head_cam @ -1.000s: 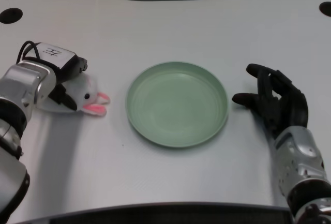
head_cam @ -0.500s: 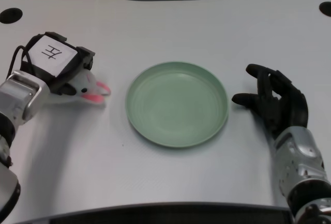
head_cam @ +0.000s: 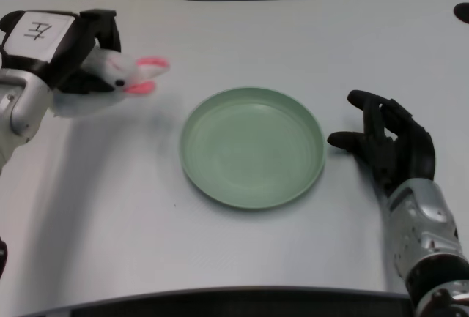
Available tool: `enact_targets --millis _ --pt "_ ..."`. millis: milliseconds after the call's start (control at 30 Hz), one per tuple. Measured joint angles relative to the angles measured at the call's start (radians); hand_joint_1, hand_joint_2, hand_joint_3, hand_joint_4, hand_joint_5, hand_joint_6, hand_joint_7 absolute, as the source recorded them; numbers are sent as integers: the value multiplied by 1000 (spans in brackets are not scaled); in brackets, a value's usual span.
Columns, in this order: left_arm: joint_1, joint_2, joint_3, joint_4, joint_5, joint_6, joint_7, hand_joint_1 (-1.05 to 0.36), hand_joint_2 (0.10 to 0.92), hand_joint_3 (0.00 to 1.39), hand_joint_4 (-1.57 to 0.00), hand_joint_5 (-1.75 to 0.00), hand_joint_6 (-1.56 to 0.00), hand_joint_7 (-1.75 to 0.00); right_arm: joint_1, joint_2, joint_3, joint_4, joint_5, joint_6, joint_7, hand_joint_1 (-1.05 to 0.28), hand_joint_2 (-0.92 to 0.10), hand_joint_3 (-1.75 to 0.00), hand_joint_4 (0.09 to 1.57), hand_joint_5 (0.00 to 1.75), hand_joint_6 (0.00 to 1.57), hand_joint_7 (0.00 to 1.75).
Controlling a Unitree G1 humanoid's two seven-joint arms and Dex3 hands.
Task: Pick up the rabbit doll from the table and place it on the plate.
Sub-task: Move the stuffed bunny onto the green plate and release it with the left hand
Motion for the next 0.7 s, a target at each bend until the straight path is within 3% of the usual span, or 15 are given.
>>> enact_targets --millis 133,300,700 --pt "-12 -13 4 -45 -2 -15 -33 -130 865 64 -887 -1746 -654 -1746 0 2 -2 0 2 0 1 -386 -921 -403 689 1193 633 793" --pt "-23 -59 -11 -84 16 -38 -58 -141 858 62 -916 -1746 -661 -1746 0 3 -4 0 14 0 6 -396 -921 -387 691 1178 637 787" --pt "-89 -278 -76 -65 73 -45 -56 -148 879 81 -1017 -1746 -729 -1746 0 2 -5 4 24 0 7 -382 -921 -403 700 1174 637 778"
